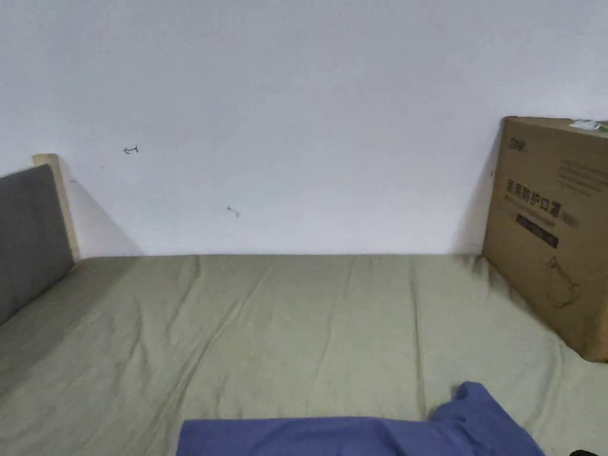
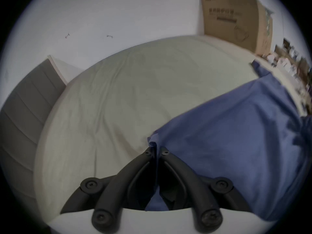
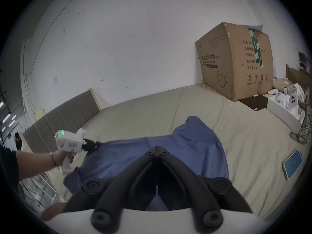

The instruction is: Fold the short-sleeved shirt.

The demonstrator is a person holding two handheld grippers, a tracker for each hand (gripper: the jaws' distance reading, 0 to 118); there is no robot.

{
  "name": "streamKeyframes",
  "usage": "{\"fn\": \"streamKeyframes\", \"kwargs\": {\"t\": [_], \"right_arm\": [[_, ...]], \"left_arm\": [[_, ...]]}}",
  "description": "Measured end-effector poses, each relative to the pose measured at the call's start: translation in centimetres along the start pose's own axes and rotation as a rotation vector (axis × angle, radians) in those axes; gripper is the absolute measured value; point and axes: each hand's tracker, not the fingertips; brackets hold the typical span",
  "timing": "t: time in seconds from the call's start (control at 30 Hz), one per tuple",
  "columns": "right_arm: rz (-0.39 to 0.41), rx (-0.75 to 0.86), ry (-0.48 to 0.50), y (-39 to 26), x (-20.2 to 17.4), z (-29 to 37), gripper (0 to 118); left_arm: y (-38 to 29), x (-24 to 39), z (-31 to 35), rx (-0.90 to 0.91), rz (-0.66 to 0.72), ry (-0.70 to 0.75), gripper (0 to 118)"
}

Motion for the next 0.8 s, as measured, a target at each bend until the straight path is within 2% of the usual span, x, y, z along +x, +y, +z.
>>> {"fn": "streamKeyframes", "kwargs": {"t": [0.07, 0.1, 0.13, 0.17, 0.23, 0.27, 0.3, 0.37, 0.5, 0.53, 0.6, 0.67, 0.73, 0.77, 0.8], "right_arm": [[-0.007, -0.015, -0.027, 2.0, 2.3, -2.3, 0], [-0.013, -0.091, -0.060, 3.4, 3.9, -4.4, 0], [-0.043, -0.174, -0.053, 4.6, 5.8, -6.7, 0], [-0.085, -0.232, -0.055, 5.4, 7.8, -8.7, 5], [-0.131, -0.375, -0.089, 6.8, 11.1, -13.8, 97], [-0.128, -0.389, -0.123, 6.7, 12.2, -14.7, 118], [-0.086, -0.414, -0.182, 7.7, 13.0, -16.5, 116], [-0.073, -0.461, -0.267, 8.6, 14.5, -19.7, 116], [-0.088, -0.594, -0.338, 7.9, 16.8, -26.7, 116], [-0.067, -0.620, -0.318, 7.6, 16.9, -27.6, 115], [0.003, -0.681, -0.338, 7.0, 16.7, -29.4, 113], [0.080, -0.736, -0.324, 6.1, 15.9, -30.1, 101], [0.170, -0.751, -0.362, 5.8, 13.9, -29.7, 93], [0.151, -0.726, -0.349, 6.1, 13.4, -29.2, 81], [0.128, -0.724, -0.319, 6.3, 13.1, -28.8, 54]], "left_arm": [[0.3, -0.4, 1.3, 0.055, 0.069, 0.063, 3], [0.5, -1.0, 2.2, 0.105, 0.091, 0.096, 3], [0.9, -0.9, 3.5, 0.152, 0.126, 0.106, 3], [1.0, -1.3, 4.1, 0.183, 0.151, 0.105, 3], [1.3, -1.8, 4.7, 0.171, 0.194, 0.084, 3], [1.6, -1.8, 4.9, 0.162, 0.195, 0.083, 3], [1.6, -1.7, 4.9, 0.149, 0.194, 0.090, 3], [1.5, -1.6, 5.0, 0.133, 0.180, 0.098, 3], [1.0, -1.3, 4.6, 0.103, 0.166, 0.110, 3], [0.9, -1.7, 4.3, 0.091, 0.167, 0.111, 3], [0.5, -1.8, 3.9, 0.073, 0.173, 0.119, 3], [0.2, -2.1, 3.4, 0.050, 0.181, 0.117, 3], [0.0, -2.1, 3.1, 0.037, 0.180, 0.118, 3], [-0.1, -2.1, 3.1, 0.033, 0.180, 0.118, 3], [-0.4, -2.6, 2.8, 0.025, 0.183, 0.114, 3]]}}
